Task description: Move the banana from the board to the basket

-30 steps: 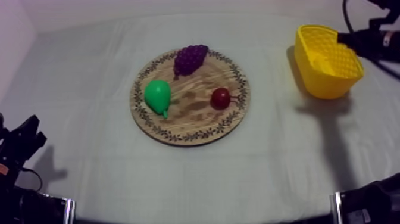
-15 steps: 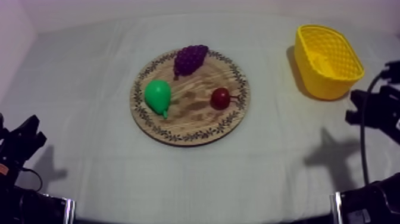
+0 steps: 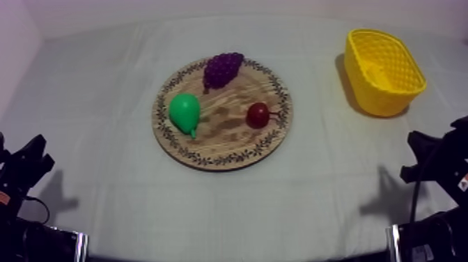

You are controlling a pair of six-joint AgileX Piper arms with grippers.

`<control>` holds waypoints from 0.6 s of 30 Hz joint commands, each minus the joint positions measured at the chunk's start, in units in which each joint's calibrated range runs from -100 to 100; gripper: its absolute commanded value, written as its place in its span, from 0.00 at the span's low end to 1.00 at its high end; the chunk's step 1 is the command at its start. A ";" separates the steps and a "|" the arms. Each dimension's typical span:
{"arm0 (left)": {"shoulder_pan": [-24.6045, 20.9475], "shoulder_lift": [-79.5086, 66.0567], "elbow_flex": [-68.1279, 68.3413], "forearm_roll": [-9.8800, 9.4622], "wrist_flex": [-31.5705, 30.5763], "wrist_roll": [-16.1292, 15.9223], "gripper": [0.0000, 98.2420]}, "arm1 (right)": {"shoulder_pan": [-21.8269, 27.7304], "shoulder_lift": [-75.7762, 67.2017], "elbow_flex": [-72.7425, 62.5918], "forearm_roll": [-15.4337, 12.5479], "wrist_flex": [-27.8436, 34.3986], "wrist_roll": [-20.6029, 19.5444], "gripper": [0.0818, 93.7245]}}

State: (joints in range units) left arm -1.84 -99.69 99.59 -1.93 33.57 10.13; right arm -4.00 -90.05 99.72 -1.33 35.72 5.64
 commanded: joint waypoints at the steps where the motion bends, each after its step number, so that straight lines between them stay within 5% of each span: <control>1: -0.01 -0.05 -0.04 0.00 -0.02 0.00 0.00 | 0.18 -1.67 0.03 -0.09 0.52 -0.05 0.00; 8: -0.01 -0.05 -0.04 0.00 -0.02 0.00 0.00 | 1.51 -5.29 0.05 -0.16 1.67 -0.85 0.00; 18: -0.01 -0.05 -0.04 0.00 -0.02 0.02 0.00 | 1.92 -5.70 0.06 -0.16 1.85 4.75 0.00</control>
State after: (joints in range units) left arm -1.84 -99.69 99.59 -1.93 33.57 10.13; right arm -2.05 -95.70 99.73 -1.52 37.68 9.76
